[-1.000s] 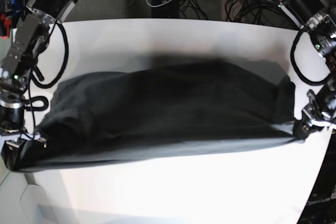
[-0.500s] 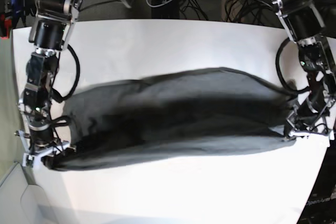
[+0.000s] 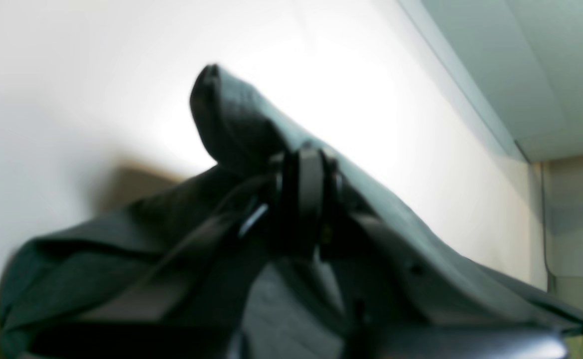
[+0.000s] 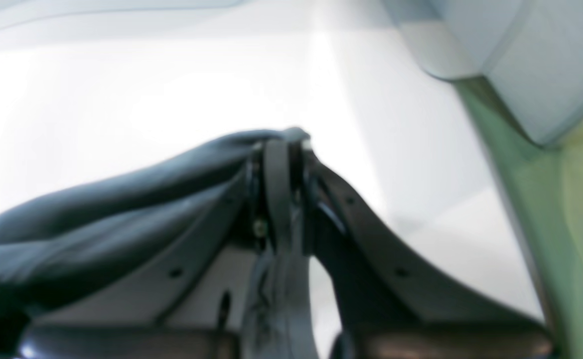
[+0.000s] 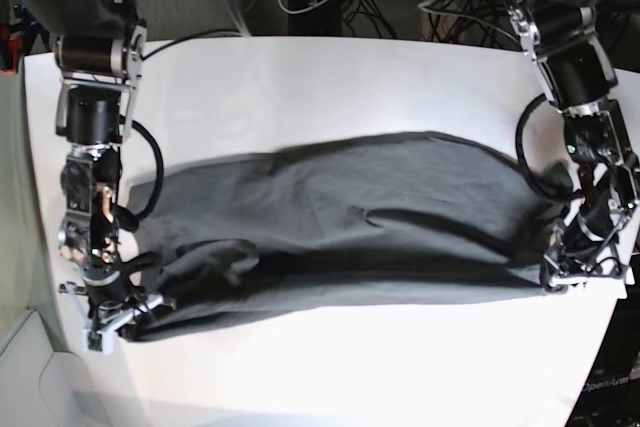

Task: Layout the t-shirt on the table in an organized manner, then fold the t-shirt properly
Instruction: 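Lower the stretched shirt onto the table with both grippers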

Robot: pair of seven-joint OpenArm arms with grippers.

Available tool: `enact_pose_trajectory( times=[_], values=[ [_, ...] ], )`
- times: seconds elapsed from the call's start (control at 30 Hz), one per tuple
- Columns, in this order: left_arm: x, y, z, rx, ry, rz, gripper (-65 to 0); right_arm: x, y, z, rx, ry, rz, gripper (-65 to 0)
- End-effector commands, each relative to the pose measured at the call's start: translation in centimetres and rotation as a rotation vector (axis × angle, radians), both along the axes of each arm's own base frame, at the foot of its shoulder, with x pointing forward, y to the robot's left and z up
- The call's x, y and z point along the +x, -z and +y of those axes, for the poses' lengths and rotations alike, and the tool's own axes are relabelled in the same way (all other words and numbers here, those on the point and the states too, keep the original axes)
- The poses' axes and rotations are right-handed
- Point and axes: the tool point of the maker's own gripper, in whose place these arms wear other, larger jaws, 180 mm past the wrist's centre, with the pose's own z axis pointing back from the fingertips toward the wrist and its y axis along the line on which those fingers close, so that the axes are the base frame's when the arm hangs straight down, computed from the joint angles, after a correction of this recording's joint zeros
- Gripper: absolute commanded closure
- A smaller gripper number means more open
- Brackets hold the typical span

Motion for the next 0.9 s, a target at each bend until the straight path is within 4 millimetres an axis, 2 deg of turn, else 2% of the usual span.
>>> enact_pose_trajectory(
  times=[0.0, 0.07, 0.13, 0.23, 0.37, 0.47, 0.57, 0.6, 0.7, 0.77, 0.87],
  values=[
    [1.4, -3.0, 0.7, 0.026, -0.004, -0.076, -0.2, 1.3, -2.9, -0.8, -0.027, 0.001, -0.068, 0.0],
    [1.7, -3.0, -0.1, 0.044, 0.027, -0.069, -1.8, 1.8, -2.6, -0.3, -0.049, -0.023, -0.048, -1.4],
    [1.9, -3.0, -1.0, 0.057, 0.056, -0.061, -8.1, 1.9, -2.2, 0.1, -0.060, -0.039, -0.036, -5.6],
    [1.9, -2.8, -1.2, 0.084, 0.080, -0.041, -22.9, 1.7, -1.8, -0.4, -0.077, -0.039, -0.021, -14.9],
    [1.9, -2.7, -1.7, 0.100, 0.102, -0.038, -43.9, 1.7, -2.3, -0.6, -0.077, -0.035, -0.036, -29.4],
    [1.7, -2.7, -1.2, 0.105, 0.095, -0.035, -54.1, 1.7, -2.4, -1.0, -0.083, -0.029, -0.033, -36.9],
    [0.5, -1.6, -0.2, 0.126, 0.093, 0.001, -58.3, 1.1, -2.1, -1.4, -0.102, -0.032, -0.027, -41.7],
    [0.3, -1.4, 0.0, 0.131, 0.093, 0.007, -58.7, 0.5, -1.4, -1.4, -0.106, -0.035, -0.017, -42.5],
    [-0.9, 0.3, 0.2, 0.141, 0.096, 0.050, -58.6, -0.8, -1.6, -0.8, -0.123, -0.052, -0.039, -43.1],
    [-2.1, 1.6, 0.6, 0.153, 0.097, 0.085, -58.6, -2.4, -1.2, -0.1, -0.137, -0.072, -0.049, -43.1],
    [-4.1, 3.8, 0.0, 0.166, 0.124, 0.141, -58.6, -5.5, 0.0, 1.1, -0.151, -0.104, -0.044, -43.1]
  ],
)
